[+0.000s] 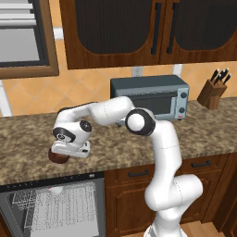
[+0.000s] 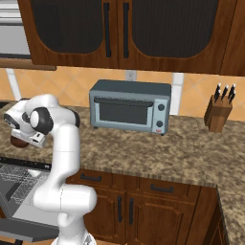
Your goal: Pick up the cup and bowl from the counter, place them in the dishwasher, and close the dishwasher door.
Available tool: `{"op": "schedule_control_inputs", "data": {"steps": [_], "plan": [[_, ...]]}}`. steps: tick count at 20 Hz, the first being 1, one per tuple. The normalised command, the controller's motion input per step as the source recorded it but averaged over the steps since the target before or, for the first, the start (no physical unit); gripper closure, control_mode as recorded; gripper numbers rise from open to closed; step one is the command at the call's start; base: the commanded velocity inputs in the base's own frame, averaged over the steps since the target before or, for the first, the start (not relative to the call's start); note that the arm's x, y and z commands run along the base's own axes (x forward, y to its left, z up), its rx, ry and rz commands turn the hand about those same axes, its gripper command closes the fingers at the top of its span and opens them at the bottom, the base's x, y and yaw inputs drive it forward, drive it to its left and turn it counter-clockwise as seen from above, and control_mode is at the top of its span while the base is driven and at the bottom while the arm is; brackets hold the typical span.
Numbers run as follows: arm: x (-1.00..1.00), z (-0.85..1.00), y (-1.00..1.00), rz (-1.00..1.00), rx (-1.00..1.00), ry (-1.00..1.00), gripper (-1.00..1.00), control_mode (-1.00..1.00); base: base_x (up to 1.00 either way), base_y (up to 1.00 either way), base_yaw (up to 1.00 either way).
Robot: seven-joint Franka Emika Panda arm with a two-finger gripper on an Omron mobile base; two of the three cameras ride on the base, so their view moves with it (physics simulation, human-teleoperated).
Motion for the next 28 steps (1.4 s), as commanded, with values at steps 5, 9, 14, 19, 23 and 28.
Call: {"op": "schedule_control_inputs", "data": {"steps": [5, 9, 14, 19, 23, 28], "plan": [[-0.39, 0.19, 0.14, 0.00, -0.13, -0.03, 1.00, -1.00, 0.00, 0.00, 0.00], [-1.00, 0.07, -0.01, -0.05, -0.17, 0.09, 1.00, -1.00, 0.00, 0.00, 0.00], [-1.00, 0.04, -0.12, 0.00, -0.15, 0.06, 1.00, -1.00, 0.00, 0.00, 0.00], [-1.00, 0.08, -0.02, 0.00, -0.18, 0.17, 1.00, -1.00, 0.00, 0.00, 0.00], [-0.92, -0.57, 0.76, -0.25, -0.40, -0.23, 1.00, -1.00, 0.00, 0.00, 0.00], [-0.73, -0.48, 0.55, -0.24, -0.30, -0.11, 1.00, -1.00, 0.00, 0.00, 0.00]]}}
